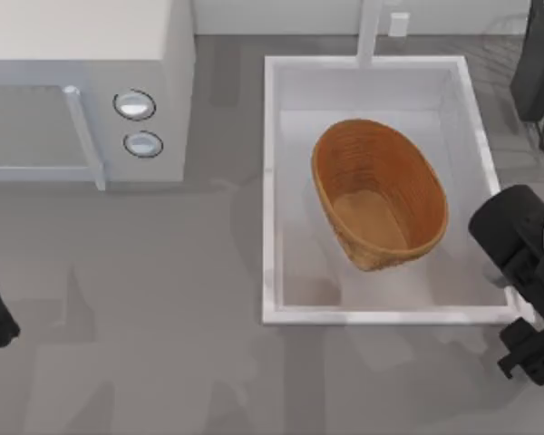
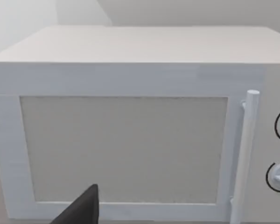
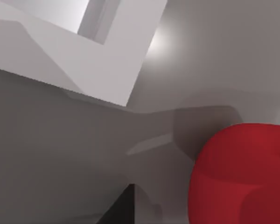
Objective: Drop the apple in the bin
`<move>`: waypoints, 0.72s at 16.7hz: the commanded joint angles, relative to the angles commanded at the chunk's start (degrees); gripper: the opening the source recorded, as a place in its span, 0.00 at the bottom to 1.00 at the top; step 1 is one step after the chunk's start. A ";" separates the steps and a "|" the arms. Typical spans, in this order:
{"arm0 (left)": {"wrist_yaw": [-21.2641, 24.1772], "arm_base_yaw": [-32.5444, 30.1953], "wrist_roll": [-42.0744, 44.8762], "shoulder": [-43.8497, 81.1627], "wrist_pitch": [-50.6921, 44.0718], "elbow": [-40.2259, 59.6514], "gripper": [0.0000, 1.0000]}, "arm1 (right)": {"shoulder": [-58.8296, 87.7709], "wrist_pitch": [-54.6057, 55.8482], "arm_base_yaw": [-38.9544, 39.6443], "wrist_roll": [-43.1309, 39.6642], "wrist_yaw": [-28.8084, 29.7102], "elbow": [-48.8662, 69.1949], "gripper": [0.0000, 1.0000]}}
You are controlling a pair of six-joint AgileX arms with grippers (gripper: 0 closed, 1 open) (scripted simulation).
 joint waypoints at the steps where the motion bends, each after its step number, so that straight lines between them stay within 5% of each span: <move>1: 0.00 0.00 0.00 0.00 0.00 0.00 1.00 | 0.45 1.32 -0.70 -0.82 0.00 -0.54 1.00; 6: 0.00 0.00 0.00 0.00 0.00 0.00 1.00 | 0.73 2.17 -1.20 -1.38 0.00 -0.89 1.00; 12: 0.00 0.00 0.00 0.00 0.00 0.00 1.00 | 0.73 2.17 -1.20 -1.38 0.00 -0.89 0.55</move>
